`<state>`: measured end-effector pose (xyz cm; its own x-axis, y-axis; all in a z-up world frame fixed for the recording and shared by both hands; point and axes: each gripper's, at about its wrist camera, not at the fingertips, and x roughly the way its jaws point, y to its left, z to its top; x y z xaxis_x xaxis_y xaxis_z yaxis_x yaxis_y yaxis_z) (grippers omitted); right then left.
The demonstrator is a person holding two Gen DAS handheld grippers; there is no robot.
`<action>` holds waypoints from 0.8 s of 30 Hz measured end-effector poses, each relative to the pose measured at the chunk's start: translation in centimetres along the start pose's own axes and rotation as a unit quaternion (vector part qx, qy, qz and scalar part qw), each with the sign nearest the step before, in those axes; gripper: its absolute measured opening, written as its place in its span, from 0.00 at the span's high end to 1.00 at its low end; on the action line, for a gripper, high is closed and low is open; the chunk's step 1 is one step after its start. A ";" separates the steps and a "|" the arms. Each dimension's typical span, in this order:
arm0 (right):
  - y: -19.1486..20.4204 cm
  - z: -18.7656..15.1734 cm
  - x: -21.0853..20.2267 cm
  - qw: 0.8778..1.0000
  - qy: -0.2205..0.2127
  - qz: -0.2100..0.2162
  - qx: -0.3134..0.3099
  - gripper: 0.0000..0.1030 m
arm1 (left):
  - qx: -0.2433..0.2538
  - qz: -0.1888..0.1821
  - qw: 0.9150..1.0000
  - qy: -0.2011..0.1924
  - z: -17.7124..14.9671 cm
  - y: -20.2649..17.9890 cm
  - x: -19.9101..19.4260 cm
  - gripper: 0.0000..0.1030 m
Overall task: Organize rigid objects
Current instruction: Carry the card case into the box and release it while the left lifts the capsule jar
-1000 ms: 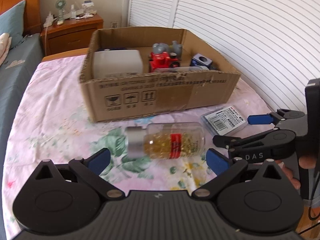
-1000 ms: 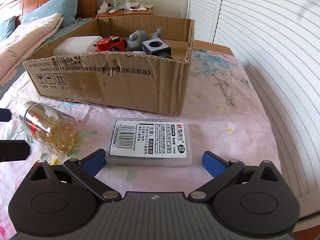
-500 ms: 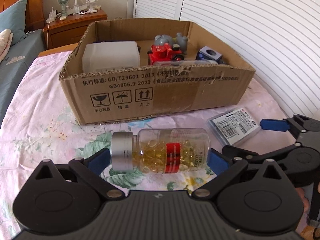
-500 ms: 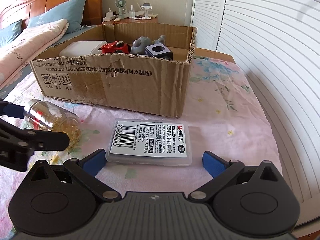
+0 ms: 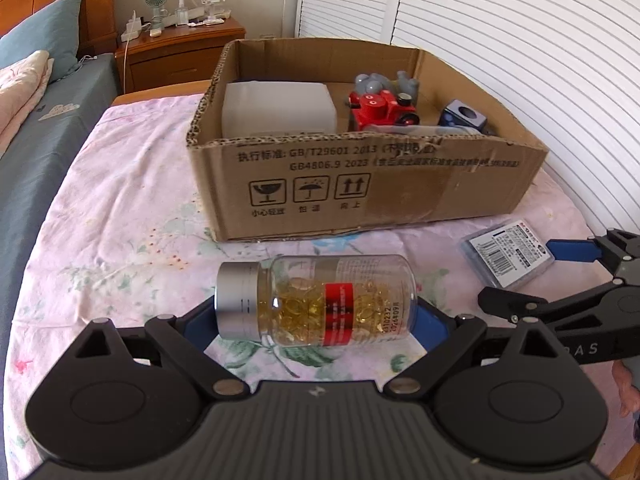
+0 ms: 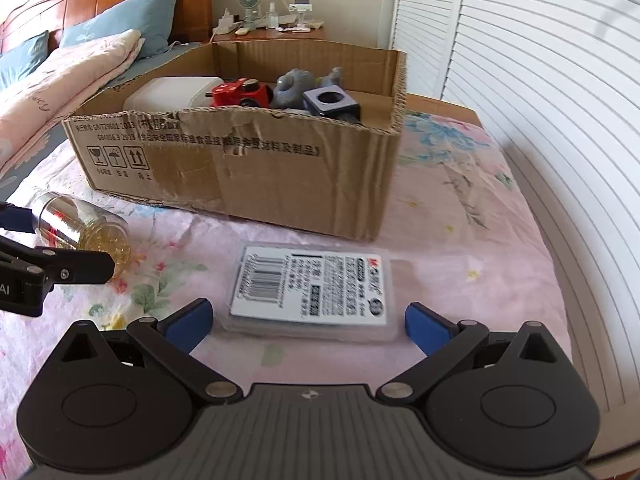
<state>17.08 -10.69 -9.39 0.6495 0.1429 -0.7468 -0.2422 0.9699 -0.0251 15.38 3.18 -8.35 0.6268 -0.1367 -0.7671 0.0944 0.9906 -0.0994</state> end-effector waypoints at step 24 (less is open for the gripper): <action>0.3 1.9 0.5 0.999 0.023 0.017 -0.029 0.09 | 0.047 -0.015 0.999 0.008 0.6 0.0 0.2 0.09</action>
<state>18.63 -9.92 -8.50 0.6063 0.1644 -0.7781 -0.3056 0.9514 -0.0370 15.98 3.11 -8.18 0.6096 -0.1645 -0.7754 0.1847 0.9808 -0.0629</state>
